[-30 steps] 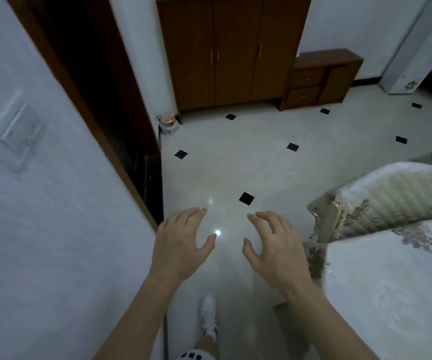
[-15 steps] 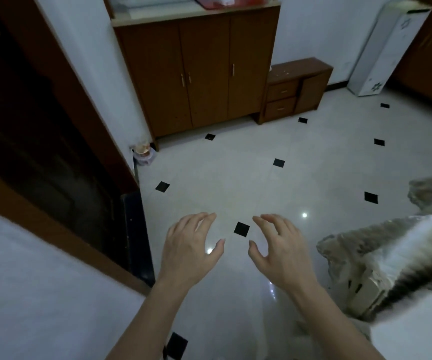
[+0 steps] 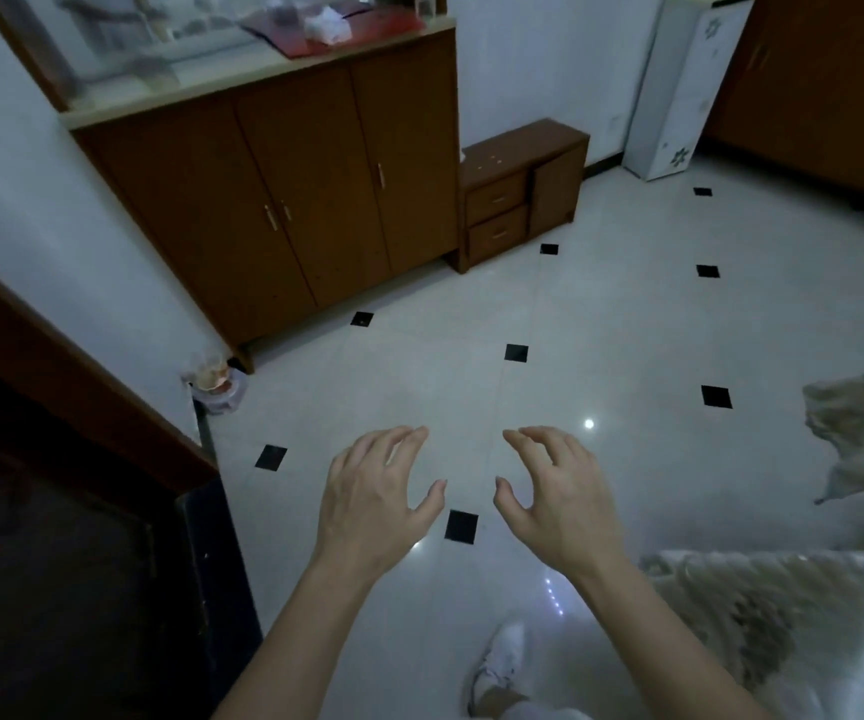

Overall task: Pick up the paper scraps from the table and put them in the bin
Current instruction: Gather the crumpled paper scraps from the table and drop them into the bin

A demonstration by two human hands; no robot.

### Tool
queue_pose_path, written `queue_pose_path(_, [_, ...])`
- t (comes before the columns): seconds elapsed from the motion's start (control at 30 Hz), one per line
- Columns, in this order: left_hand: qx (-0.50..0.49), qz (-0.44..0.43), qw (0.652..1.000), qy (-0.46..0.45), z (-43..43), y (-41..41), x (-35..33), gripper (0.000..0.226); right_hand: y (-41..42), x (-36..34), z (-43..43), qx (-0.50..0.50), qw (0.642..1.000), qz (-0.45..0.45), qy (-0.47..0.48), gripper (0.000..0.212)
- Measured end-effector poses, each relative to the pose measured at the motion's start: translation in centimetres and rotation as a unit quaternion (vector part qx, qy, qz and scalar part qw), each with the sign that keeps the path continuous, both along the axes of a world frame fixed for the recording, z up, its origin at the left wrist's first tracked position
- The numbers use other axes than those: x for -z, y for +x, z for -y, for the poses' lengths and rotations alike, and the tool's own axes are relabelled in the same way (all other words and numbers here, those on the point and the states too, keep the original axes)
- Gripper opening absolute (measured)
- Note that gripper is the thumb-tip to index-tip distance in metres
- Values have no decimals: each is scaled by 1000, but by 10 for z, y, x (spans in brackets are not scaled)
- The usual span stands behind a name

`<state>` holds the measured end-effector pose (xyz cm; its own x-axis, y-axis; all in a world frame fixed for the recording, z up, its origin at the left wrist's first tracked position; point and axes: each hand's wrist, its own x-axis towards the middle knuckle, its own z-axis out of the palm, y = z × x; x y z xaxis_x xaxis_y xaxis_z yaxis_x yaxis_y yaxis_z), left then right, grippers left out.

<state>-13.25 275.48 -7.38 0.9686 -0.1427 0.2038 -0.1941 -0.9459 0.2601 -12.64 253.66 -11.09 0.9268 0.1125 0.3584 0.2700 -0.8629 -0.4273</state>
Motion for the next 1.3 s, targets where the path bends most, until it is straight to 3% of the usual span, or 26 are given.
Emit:
queue_pose_path(0.23, [76,-2,997,12,78,137,-9,59,112,-14,66,70,997,17,16,46])
queue_pose_path(0.43, [173,1,985,3,155,226,-12,56,158,-16,131,167,986,6,17,48])
queue_pose_path(0.77, [373,-1,928,-17,309,368,5,56,219,-4,242,362,932,-9,-3,47])
queue_pose_path(1.03, [554,-12,832,-33,448,460,-9,54,269,-25,310,555,832,-17,3,46])
queue_pose_path(1.17, [647,-19,761,-34,519,460,-12,55,253,-35,333,648,761,-13,16,42])
queue_pose_path(1.3, [743,-31,667,-49,576,419,-8,54,208,-32,341,735,677,-33,28,47])
